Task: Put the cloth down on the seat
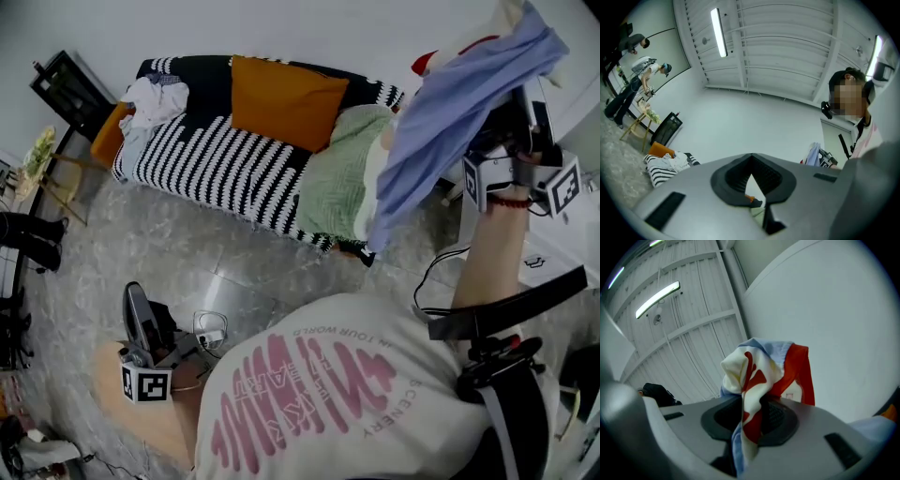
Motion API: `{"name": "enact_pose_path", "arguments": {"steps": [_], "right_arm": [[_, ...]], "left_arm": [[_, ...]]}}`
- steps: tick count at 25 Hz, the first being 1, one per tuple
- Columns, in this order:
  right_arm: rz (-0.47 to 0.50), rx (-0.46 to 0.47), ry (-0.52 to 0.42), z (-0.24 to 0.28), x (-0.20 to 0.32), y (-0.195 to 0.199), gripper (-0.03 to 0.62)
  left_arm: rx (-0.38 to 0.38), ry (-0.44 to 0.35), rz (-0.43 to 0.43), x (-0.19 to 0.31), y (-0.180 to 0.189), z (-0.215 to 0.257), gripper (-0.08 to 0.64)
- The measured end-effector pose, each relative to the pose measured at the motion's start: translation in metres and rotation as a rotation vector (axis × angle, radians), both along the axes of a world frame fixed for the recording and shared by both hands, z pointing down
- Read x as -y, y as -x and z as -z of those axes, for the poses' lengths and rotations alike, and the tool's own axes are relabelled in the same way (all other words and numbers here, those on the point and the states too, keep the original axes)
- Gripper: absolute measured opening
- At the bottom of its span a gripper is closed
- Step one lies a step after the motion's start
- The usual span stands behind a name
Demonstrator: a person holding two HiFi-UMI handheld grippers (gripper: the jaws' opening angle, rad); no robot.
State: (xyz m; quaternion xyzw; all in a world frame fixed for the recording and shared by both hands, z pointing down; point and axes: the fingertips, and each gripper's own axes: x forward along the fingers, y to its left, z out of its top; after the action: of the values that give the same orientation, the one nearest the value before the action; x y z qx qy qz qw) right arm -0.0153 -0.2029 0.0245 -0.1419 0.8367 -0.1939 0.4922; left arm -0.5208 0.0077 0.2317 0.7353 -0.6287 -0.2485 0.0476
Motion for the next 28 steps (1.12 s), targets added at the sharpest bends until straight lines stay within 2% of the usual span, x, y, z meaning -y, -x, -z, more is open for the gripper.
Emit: {"name": "enact_pose_path", "arguments": {"steps": [3, 7, 11, 14, 19, 23, 28], "right_arm": [[-0.053, 0.014, -0.01, 0.006, 0.013, 0.008, 0.086], [-0.098, 0.011, 0.037, -0.009, 0.035, 0.025, 0.086], [-0.095, -0.013, 0.104, -0.032, 0.068, 0.039, 0.086], [-0.085, -0.037, 0.159, -0.057, 0.096, 0.051, 0.086], [-0.07, -0.073, 0.17, -0.074, 0.134, 0.066, 0.086], [-0.057, -0.164, 0.222, -0.097, 0.147, 0.076, 0.086], [-0.032, -0.272, 0.346, -0.17, 0.181, 0.085, 0.086]], "left_arm": [[-0.004, 0.011, 0.016, 0.003, 0.027, -0.009, 0.009], [-0.023, 0.049, 0.041, 0.012, 0.052, -0.032, 0.009], [-0.057, 0.064, 0.084, 0.024, 0.066, -0.045, 0.009], [-0.056, 0.056, 0.073, 0.035, 0.07, -0.04, 0.009], [-0.036, 0.031, 0.118, 0.043, 0.078, -0.025, 0.009], [-0.043, 0.032, 0.141, 0.041, 0.079, -0.013, 0.009], [-0.028, 0.031, 0.121, 0.072, 0.074, -0.004, 0.009]]}}
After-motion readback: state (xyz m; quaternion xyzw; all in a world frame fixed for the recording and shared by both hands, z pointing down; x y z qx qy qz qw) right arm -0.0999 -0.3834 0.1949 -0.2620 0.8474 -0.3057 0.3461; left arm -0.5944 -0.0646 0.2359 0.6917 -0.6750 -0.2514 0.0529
